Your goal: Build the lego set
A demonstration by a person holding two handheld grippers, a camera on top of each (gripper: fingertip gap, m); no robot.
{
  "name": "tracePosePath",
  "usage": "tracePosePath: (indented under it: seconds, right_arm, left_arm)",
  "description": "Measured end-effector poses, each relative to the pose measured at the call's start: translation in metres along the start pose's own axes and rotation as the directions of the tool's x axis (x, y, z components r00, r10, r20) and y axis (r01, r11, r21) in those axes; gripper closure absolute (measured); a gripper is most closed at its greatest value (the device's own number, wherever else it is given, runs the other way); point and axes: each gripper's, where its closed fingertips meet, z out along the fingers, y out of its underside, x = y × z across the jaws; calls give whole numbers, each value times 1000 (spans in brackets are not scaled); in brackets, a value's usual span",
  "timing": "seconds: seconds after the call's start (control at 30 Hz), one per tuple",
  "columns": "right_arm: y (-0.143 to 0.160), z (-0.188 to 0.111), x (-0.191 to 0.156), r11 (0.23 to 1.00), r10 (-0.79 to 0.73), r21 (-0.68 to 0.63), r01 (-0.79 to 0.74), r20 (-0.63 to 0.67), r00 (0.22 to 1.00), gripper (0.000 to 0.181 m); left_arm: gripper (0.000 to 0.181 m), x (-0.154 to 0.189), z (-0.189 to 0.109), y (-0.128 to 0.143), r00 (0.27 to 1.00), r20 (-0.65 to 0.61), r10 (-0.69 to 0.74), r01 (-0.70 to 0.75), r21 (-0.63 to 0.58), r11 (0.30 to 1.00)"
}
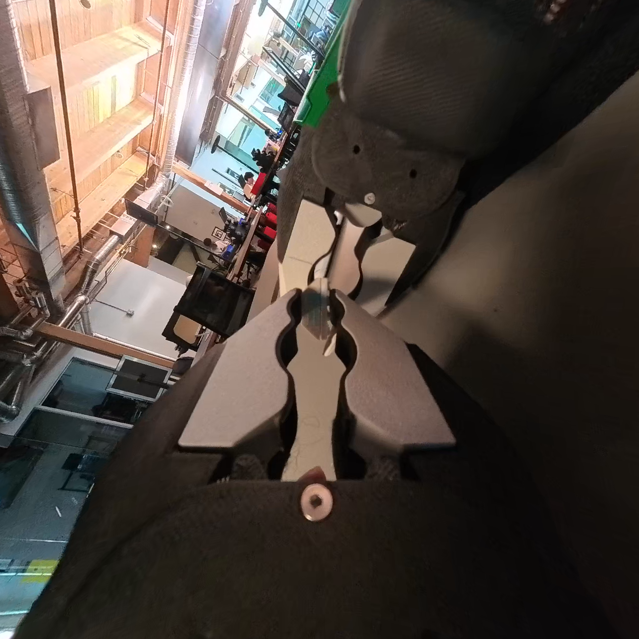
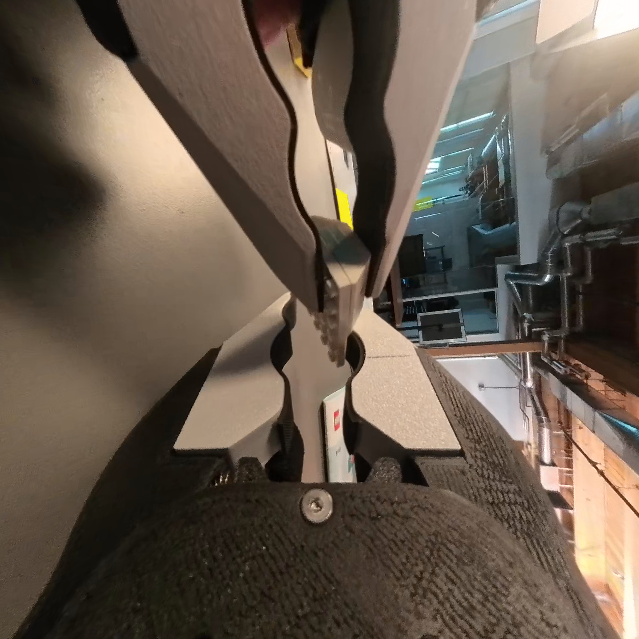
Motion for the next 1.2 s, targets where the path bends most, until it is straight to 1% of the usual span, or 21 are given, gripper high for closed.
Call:
tracePosePath:
  seconds: [0.07, 0.17, 0.23, 0.3, 0.4, 0.5, 0.57, 0.6, 0.67, 0.73, 0.8, 0.87, 1.03, 1.2]
  right_arm:
    - [0, 0, 0, 1000, -12, -6, 12, -4, 1000, 171]
    - [2, -1, 0, 1000, 19, -12, -19, 7, 1000, 176]
    - [4, -1, 6, 999, 23, -29, -24, -23, 999, 180]
    - [6, -2, 12, 999, 15, -50, -18, -65, 998, 181]
    - [9, -3, 21, 995, -26, -96, 14, -126, 992, 181]
    - [11, -4, 30, 990, -68, -137, 42, -184, 981, 181]
    - [13, -4, 36, 981, -112, -177, 73, -222, 969, 181]
    - [14, -5, 38, 976, -139, -196, 92, -240, 961, 181]
    - [14, -5, 41, 965, -190, -228, 132, -257, 948, 181]
    - [13, -5, 44, 955, -231, -248, 163, -276, 933, 181]
    - [12, -6, 47, 951, -245, -258, 171, -293, 924, 181]
    - [12, -6, 48, 944, -269, -272, 188, -303, 914, 181]
    - [12, -7, 50, 936, -294, -286, 205, -313, 903, 181]
    - [9, -6, 49, 928, -322, -289, 234, -310, 894, 181]
  left_arm:
    - [167, 4, 1, 0, 1000, -23, 6, -6, -2, 1000]
    - [166, 6, 1, -1, 1000, -26, 4, -4, 2, 1000]
    - [164, 4, 1, 0, 1000, -16, -11, 11, -3, 1000]
    - [160, 2, 1, 2, 996, -13, -85, 84, -11, 996]
    - [149, -4, 0, 3, 980, -9, -201, 201, -6, 980]
    - [145, -7, -2, 0, 955, -31, -295, 295, -4, 956]
    - [143, -8, -2, 0, 922, -53, -383, 382, -26, 924]
    - [141, -7, -1, 2, 893, -67, -445, 441, -61, 895]
    - [137, -2, 0, 5, 810, -115, -576, 560, -144, 816]
    - [135, -5, 0, 6, 752, -119, -648, 631, -154, 760]
    - [141, -9, -1, 14, 739, -82, -669, 651, -169, 740]
    - [147, -7, -1, 13, 727, -99, -679, 659, -175, 731]
    - [146, -9, 1, 12, 745, -80, -662, 645, -166, 746]
    - [145, -10, 1, 13, 741, -76, -667, 651, -161, 742]
